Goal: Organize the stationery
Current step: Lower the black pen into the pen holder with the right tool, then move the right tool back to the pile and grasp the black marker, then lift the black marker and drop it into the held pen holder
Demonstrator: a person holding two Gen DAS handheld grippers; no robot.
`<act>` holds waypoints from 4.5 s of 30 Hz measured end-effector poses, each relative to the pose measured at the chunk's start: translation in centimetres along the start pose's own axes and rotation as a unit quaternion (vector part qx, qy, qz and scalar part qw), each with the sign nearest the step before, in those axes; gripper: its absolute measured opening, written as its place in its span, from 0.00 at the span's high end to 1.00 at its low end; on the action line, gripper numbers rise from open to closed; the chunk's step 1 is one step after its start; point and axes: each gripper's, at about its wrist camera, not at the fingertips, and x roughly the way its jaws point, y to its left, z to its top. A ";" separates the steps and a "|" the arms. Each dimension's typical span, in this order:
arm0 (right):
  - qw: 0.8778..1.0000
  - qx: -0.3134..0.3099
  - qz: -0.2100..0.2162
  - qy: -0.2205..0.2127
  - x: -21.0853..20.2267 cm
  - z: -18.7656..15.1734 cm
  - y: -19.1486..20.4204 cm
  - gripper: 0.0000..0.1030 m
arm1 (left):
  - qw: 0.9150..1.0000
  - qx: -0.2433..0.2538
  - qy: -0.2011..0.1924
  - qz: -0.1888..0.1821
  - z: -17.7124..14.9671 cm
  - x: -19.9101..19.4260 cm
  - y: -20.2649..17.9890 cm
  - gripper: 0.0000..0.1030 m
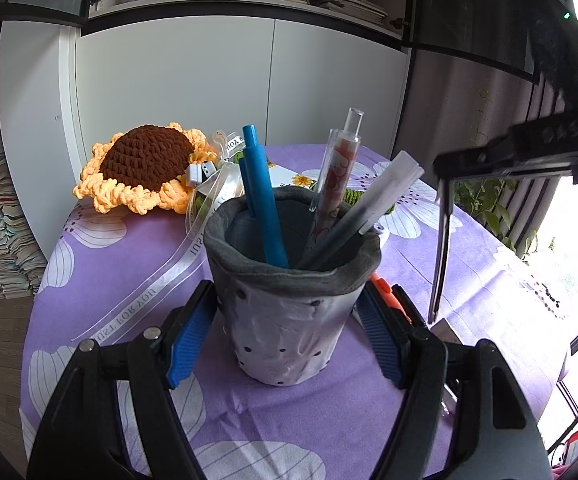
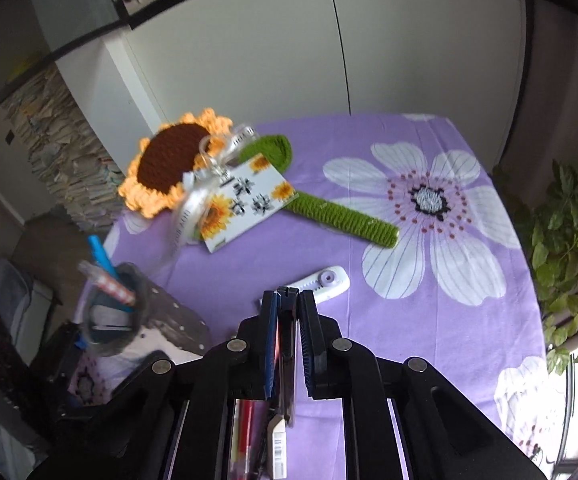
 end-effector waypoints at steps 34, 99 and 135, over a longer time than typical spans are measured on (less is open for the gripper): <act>0.970 -0.142 0.075 -0.181 -3.3 2.3 10.5 0.88 | 1.000 -0.001 0.002 -0.001 -0.2 0.0 -0.1 0.31; 0.988 -0.042 -0.027 0.147 5.2 -7.3 -2.3 0.87 | 1.000 -0.002 0.002 -0.001 -0.3 -0.1 -0.2 0.30; 0.996 -0.043 -0.013 0.081 3.4 -2.3 -0.1 0.86 | 1.000 -0.003 0.004 -0.001 -0.3 -0.2 -0.2 0.29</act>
